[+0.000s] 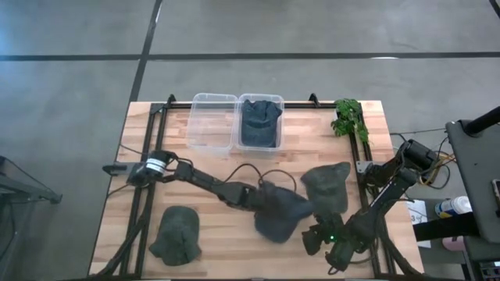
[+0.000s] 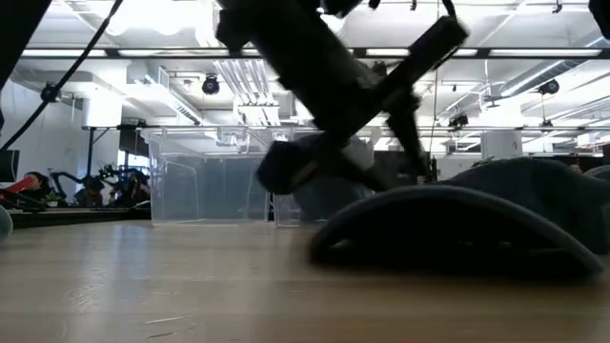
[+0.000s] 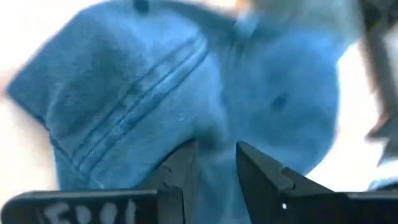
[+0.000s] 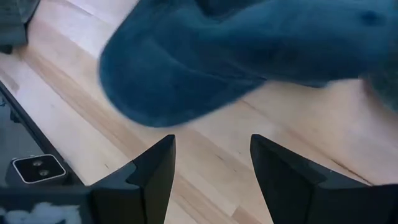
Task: Pick & Place hat
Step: Put the blue cap into the right transparent bin
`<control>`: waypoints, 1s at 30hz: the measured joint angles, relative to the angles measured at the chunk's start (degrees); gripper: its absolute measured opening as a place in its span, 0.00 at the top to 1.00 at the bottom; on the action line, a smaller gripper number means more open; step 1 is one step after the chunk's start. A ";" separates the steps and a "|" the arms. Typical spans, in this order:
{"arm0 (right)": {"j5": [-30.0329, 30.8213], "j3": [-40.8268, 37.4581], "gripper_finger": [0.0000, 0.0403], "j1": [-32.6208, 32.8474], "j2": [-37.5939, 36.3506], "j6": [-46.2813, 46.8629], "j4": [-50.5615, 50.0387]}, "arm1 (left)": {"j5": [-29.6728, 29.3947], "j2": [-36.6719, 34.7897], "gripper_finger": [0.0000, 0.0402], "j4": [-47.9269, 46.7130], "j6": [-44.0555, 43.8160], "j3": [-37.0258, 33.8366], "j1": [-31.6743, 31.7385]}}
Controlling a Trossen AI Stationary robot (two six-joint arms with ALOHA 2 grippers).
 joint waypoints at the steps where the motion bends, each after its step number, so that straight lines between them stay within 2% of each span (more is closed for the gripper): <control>1: -0.01 0.00 0.50 0.00 -0.01 -0.37 0.01 | -1.74 -0.07 0.74 2.63 -0.08 0.00 0.25; 3: -0.07 0.00 0.50 0.05 -0.16 -0.47 0.06 | -1.85 -0.63 0.74 7.62 4.80 0.00 0.79; 4: -0.07 0.00 0.50 0.28 -0.29 -0.47 0.16 | -0.32 -1.22 0.74 9.49 11.18 0.00 0.94; 8: -0.14 0.84 0.50 1.83 -0.39 -3.40 1.79 | 8.62 -4.36 0.74 9.88 51.18 0.70 0.11; 10: -0.72 1.17 0.50 2.28 -0.39 -7.10 5.44 | 9.48 -5.50 0.74 7.62 68.96 0.61 -1.10; 11: -1.30 1.18 0.50 2.41 -0.39 -8.86 7.45 | 8.75 -5.57 0.74 6.71 74.90 0.57 -1.45; 13: -2.08 1.13 0.50 2.40 -0.37 -11.82 11.08 | 7.22 -5.26 0.74 3.85 80.49 0.18 -1.52; 18: -2.09 0.85 0.50 2.32 -0.02 -15.24 13.85 | 4.85 -1.56 0.74 -3.27 84.00 0.04 1.14; 21: -2.16 0.81 0.50 2.32 -0.02 -15.40 14.09 | 1.90 -0.87 0.74 -8.27 81.78 0.04 1.88; 27: -2.38 0.74 0.50 2.32 -0.02 -14.61 12.45 | 2.21 -0.72 0.74 -13.28 60.88 0.22 1.66; 30: -1.85 0.74 0.50 2.31 -0.02 -11.50 9.90 | 2.40 -0.70 0.74 -14.27 44.30 0.15 0.64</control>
